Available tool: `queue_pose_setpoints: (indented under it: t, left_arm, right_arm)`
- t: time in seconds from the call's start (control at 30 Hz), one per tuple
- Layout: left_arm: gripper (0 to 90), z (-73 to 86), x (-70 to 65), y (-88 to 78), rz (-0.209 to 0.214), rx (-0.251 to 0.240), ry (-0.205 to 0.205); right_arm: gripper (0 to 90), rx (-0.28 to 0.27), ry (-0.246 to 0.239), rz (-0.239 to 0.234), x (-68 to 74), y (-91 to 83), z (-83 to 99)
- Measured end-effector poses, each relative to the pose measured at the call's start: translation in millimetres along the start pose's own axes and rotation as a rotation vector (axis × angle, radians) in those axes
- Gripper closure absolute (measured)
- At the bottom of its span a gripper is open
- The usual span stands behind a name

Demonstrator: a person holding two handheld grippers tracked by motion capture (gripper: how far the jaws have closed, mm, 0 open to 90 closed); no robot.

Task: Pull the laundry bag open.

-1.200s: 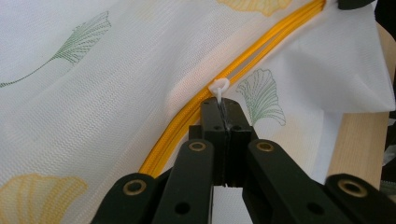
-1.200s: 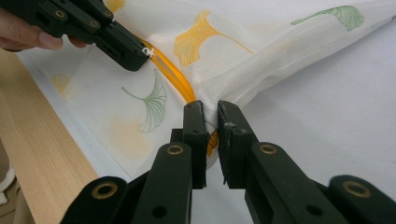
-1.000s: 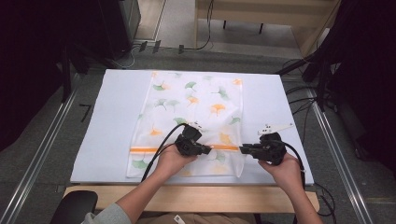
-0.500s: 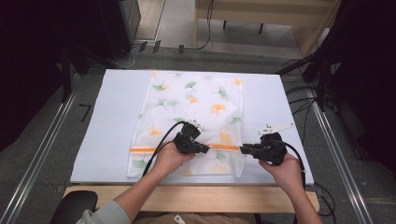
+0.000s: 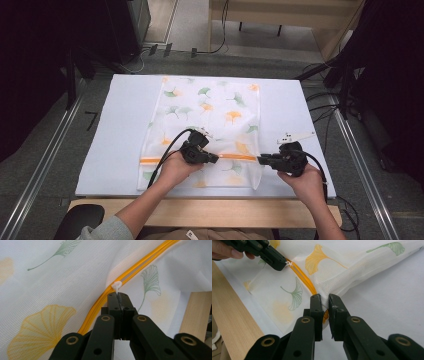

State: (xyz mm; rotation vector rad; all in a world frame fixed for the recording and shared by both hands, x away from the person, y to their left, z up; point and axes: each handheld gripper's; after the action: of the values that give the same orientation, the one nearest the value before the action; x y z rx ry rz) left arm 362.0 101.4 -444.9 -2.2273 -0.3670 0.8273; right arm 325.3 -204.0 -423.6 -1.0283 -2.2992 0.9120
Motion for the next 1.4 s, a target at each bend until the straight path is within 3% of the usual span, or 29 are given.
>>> queue_pose_setpoints:
  t: [0.1,0.17,0.27,0.37,0.5,0.63,1.13,1.4]
  left_arm:
    - [90.0,0.2,-1.0,0.6,0.001,0.001,0.004]
    - [90.0,0.4,-2.5,-0.1,0.039,-0.009,-0.018]
    - [90.0,-0.8,-11.8,-0.7,0.029,0.039,0.042]
    - [90.0,-0.1,-9.1,-1.6,0.023,0.048,0.046]
    - [90.0,3.2,-0.8,-2.2,0.025,0.033,0.016]
    - [90.0,2.6,-2.8,-1.8,0.032,0.034,0.034]
    - [90.0,6.0,3.5,-0.6,0.040,0.026,-0.001]
    - [90.0,14.5,11.8,-14.9,0.012,0.012,-0.036]
  right_arm:
    - [84.2,0.000,-0.003,0.000,0.1,0.0,0.2]
    - [84.2,0.000,-0.005,0.000,-0.1,0.0,0.3]
    - [84.3,0.004,0.002,-0.006,-0.4,1.0,-0.1]
    - [84.4,0.002,-0.010,-0.005,3.2,2.9,-2.1]
    - [84.4,0.011,-0.013,-0.005,3.4,4.1,-2.0]
    - [84.3,0.012,0.004,-0.012,0.1,2.3,-0.4]
    - [84.1,0.018,0.005,-0.020,-2.2,2.0,1.6]
    - [84.0,0.024,0.008,-0.022,-6.9,1.3,2.2]
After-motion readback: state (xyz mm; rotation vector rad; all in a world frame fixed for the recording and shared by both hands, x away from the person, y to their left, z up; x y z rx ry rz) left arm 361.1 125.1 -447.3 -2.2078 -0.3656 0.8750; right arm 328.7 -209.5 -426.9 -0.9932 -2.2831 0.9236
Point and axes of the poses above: each handheld gripper's, and its own axes: y roughly forward along the jaws, z roughly out of its underside, x roughly to its left, and after that the axes turned 10 degrees about z, right-handed
